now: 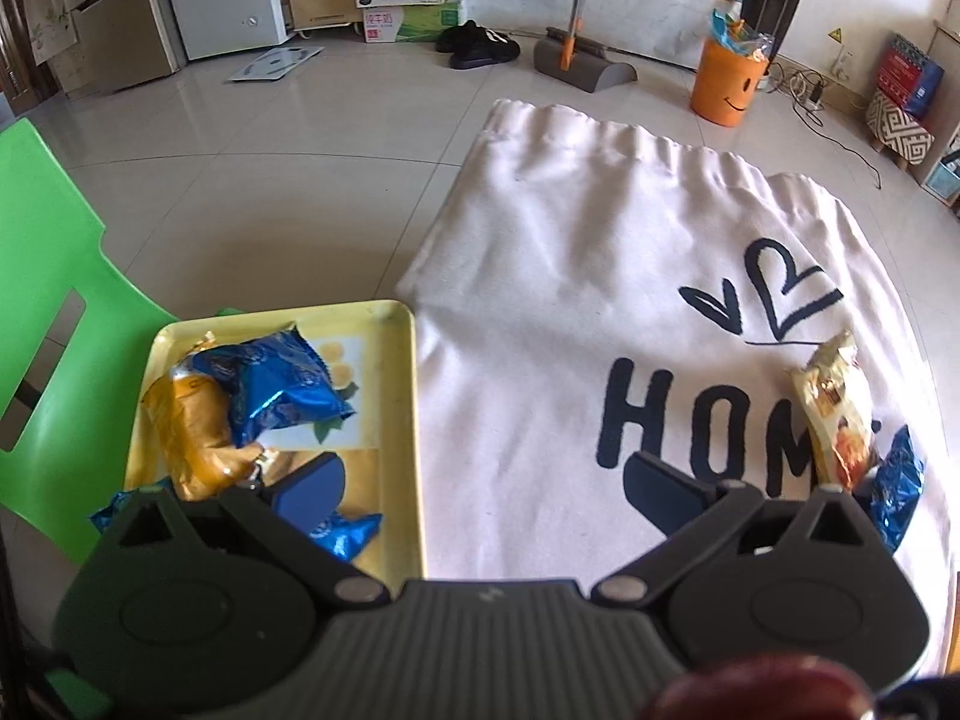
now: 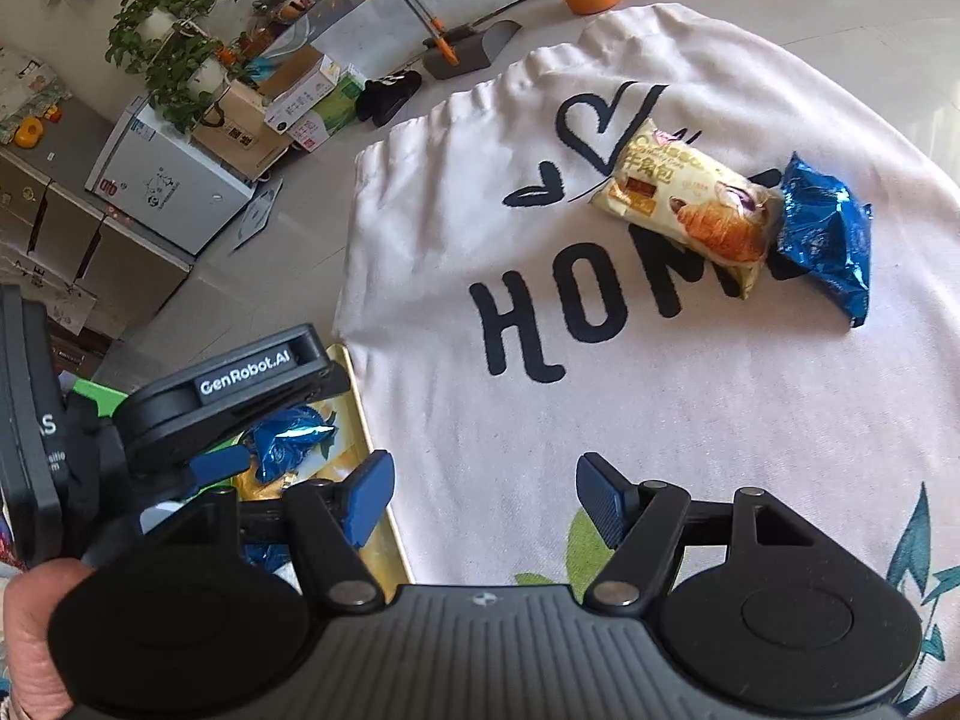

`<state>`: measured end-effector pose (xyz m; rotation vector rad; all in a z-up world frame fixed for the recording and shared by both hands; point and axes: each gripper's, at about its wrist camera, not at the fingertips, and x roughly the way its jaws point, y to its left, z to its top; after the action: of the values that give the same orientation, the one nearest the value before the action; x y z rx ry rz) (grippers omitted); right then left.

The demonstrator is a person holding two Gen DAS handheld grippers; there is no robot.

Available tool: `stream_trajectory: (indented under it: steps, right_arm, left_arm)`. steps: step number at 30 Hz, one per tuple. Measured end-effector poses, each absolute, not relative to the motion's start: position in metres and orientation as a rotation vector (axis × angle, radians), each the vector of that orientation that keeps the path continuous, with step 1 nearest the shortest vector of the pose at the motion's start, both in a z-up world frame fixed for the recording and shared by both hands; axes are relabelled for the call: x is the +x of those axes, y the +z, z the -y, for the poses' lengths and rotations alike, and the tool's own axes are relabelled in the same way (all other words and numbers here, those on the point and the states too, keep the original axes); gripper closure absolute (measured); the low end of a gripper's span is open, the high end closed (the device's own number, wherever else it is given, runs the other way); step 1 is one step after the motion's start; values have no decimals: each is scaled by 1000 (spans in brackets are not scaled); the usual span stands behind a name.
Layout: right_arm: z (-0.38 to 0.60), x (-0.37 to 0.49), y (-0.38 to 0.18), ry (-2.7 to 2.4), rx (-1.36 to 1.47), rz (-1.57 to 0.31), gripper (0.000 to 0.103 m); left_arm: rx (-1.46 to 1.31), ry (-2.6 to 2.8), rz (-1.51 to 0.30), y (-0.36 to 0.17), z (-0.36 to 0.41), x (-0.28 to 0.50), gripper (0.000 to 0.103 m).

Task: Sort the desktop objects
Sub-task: 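Move both grippers back over the cloth toward the croissant pack, then grasp the blue foil pack with the left gripper while the right approaches the croissant pack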

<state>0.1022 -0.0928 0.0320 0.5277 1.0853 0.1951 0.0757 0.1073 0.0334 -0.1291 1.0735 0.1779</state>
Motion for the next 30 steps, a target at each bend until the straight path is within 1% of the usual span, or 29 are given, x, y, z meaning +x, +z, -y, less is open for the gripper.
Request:
stream_trajectory:
  steps: [11, 14, 16, 19, 23, 30]
  right_arm:
    - [153, 111, 44, 63, 569, -1048, 33]
    - [170, 116, 49, 31, 563, -1006, 33]
    - [183, 120, 48, -2, 565, -973, 29]
    - [201, 130, 39, -71, 579, -953, 29]
    - [218, 143, 18, -140, 616, -978, 29]
    - [229, 168, -3, -194, 563, -959, 29]
  left_arm:
    - [-106, 138, -1088, 29, -78, 76, 1]
    - [-121, 129, -1089, 29, -72, 77, 1]
    - [-129, 120, -1090, 30, -66, 78, 1]
    - [-130, 100, -1090, 29, -59, 79, 1]
    - [-118, 91, -1100, 22, -48, 79, 1]
    - [-109, 62, -1126, 8, -32, 81, 1]
